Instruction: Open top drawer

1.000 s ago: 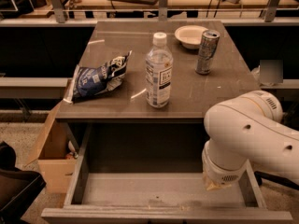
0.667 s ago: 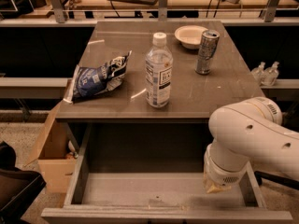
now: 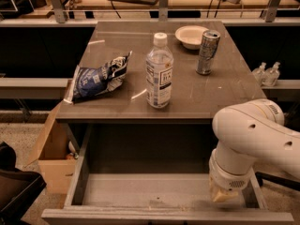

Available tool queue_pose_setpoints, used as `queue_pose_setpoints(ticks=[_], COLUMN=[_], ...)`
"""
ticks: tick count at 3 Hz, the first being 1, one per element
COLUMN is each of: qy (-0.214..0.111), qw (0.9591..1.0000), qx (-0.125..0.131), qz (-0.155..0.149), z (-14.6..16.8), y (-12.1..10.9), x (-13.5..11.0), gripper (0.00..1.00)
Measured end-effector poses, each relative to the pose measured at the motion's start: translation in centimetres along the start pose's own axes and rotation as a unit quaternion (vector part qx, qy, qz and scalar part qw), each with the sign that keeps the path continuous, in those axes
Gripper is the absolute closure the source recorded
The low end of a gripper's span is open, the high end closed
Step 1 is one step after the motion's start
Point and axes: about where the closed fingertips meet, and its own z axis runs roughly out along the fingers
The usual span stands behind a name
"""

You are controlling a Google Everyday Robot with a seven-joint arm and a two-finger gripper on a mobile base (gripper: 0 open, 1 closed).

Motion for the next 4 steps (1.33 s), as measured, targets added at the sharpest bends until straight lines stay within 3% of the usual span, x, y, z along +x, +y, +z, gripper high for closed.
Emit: queue_pose_setpoints(ticks=[1,2,3,4], qy=[0.020,0.035,0.030,0.017], qw=[0.9995,0.9978,0.9975,0.9992], qx=[-0.022,-0.049,-0.059,-0.036], qz=[0.009,0.027,0.026,-0.010], z=[-0.5,-0.7,-0.6,-0.6], y=[3.1,7.9,10.4,8.4], x=[0.1,-0.1,-0.8,-1.8], gripper=[1.00,1.00,1.00,1.00])
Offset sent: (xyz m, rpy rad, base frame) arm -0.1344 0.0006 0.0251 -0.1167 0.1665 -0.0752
